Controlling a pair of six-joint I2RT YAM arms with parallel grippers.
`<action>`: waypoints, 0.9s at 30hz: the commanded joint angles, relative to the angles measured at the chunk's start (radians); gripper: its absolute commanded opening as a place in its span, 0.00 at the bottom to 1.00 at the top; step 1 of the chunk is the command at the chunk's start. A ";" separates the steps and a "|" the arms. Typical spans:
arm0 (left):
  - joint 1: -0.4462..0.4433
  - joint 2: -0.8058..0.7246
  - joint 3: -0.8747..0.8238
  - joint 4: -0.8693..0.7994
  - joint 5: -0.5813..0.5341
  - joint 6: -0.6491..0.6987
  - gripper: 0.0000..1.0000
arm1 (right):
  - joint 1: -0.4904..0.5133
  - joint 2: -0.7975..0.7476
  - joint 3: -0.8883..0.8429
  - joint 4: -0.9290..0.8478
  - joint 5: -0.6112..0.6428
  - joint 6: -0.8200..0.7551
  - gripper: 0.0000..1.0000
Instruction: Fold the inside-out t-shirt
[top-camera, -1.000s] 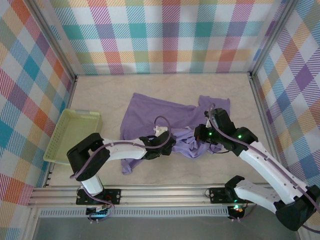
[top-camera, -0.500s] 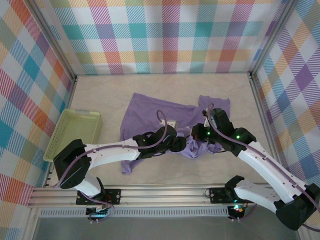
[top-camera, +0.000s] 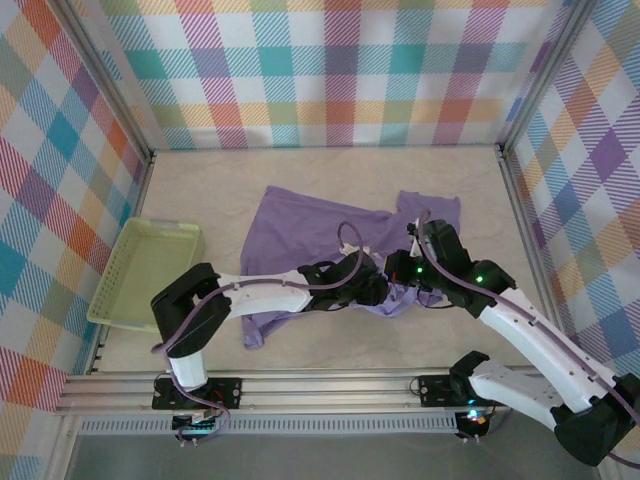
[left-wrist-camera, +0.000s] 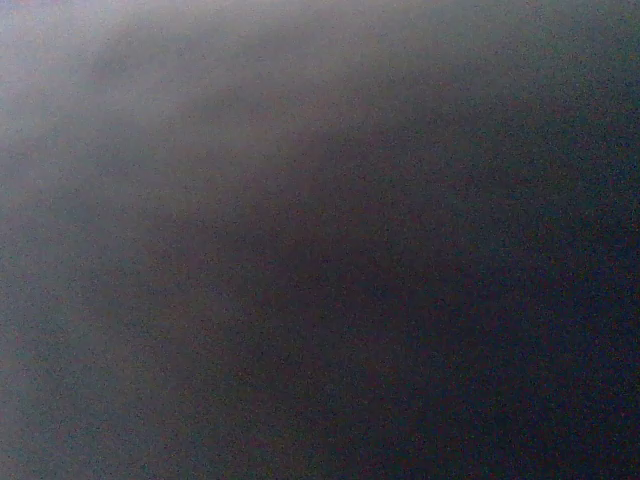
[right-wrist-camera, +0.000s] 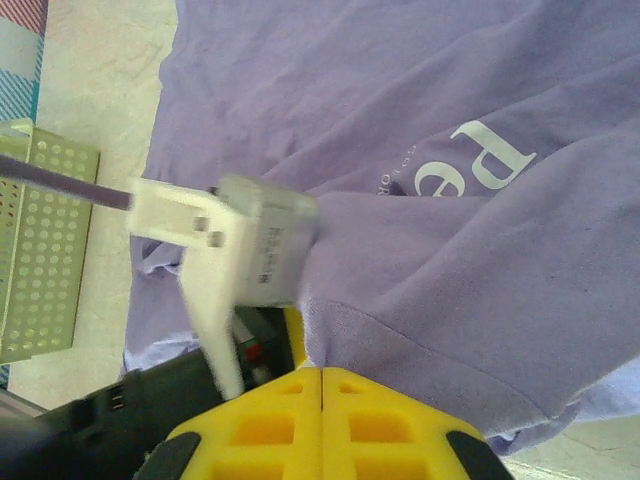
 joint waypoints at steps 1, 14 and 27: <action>-0.003 0.043 -0.016 -0.075 -0.044 0.014 0.70 | 0.007 -0.039 0.012 -0.001 0.029 0.023 0.00; 0.043 0.062 -0.142 -0.008 -0.068 0.006 0.67 | -0.004 -0.032 0.062 -0.083 0.083 0.023 0.00; -0.066 -0.308 -0.150 0.015 -0.170 0.157 0.60 | -0.001 0.036 -0.013 0.077 -0.092 -0.008 0.00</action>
